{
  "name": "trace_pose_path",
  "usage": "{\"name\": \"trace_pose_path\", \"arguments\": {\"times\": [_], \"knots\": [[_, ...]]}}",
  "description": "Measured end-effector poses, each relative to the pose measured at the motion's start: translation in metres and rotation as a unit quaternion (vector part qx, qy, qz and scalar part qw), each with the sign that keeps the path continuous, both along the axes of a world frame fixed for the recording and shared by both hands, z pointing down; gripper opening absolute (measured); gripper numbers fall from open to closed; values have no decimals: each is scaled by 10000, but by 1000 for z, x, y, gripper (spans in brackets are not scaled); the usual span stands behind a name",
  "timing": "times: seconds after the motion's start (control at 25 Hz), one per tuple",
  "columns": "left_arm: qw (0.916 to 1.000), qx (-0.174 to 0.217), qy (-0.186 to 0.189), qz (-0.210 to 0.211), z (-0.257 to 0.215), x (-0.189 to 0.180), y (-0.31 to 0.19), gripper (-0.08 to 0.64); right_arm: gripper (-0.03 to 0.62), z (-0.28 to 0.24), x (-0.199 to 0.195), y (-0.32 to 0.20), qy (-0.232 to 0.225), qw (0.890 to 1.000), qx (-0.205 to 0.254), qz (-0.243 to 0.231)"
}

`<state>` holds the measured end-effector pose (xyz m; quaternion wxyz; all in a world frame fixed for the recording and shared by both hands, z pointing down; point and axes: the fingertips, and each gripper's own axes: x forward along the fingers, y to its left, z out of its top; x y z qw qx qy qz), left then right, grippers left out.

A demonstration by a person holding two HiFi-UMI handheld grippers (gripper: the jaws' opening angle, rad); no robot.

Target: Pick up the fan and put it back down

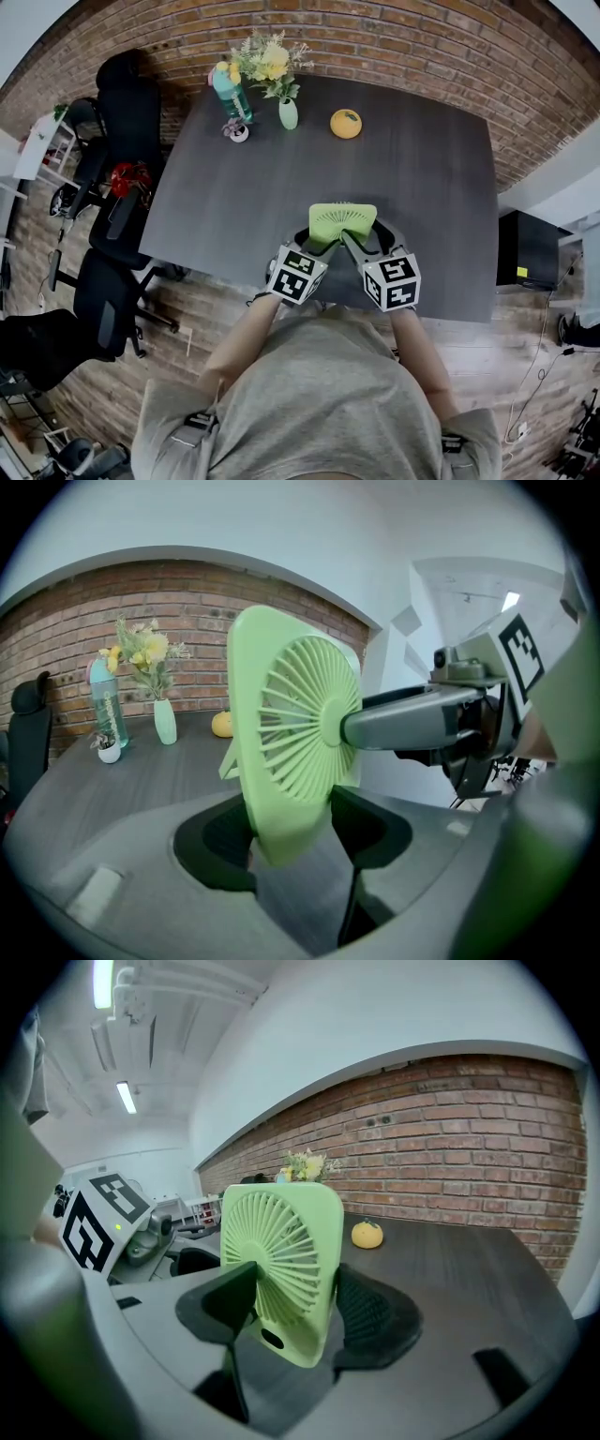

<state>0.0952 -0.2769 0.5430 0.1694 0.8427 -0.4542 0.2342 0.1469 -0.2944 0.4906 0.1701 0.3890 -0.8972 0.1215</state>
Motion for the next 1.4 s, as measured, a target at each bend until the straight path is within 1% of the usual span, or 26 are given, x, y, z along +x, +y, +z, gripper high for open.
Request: {"name": "trace_pose_path", "arguments": {"times": [0.28, 0.56, 0.76, 0.92, 1.16, 1.4], "knots": [[9999, -38, 30, -153, 0, -11, 12, 253, 267, 0, -12, 8, -78, 9999, -1, -140], [9991, 8, 54, -419, -2, -45, 11, 253, 267, -2, -47, 6, -57, 9991, 52, -413], [9986, 38, 11, -536, -2, -85, 6, 253, 267, -3, -87, 0, -88, 9985, 71, -529], [9978, -21, 25, -665, -2, -123, 3, 253, 265, -4, -126, -3, -63, 9978, 75, -651], [9967, -95, 2, -812, 4, -176, 0, 253, 265, 4, -179, -9, -103, 9966, -70, -810], [9948, -183, 23, -1006, 10, -223, -3, 252, 265, 11, -228, -15, -51, 9947, -152, -1020]]}}
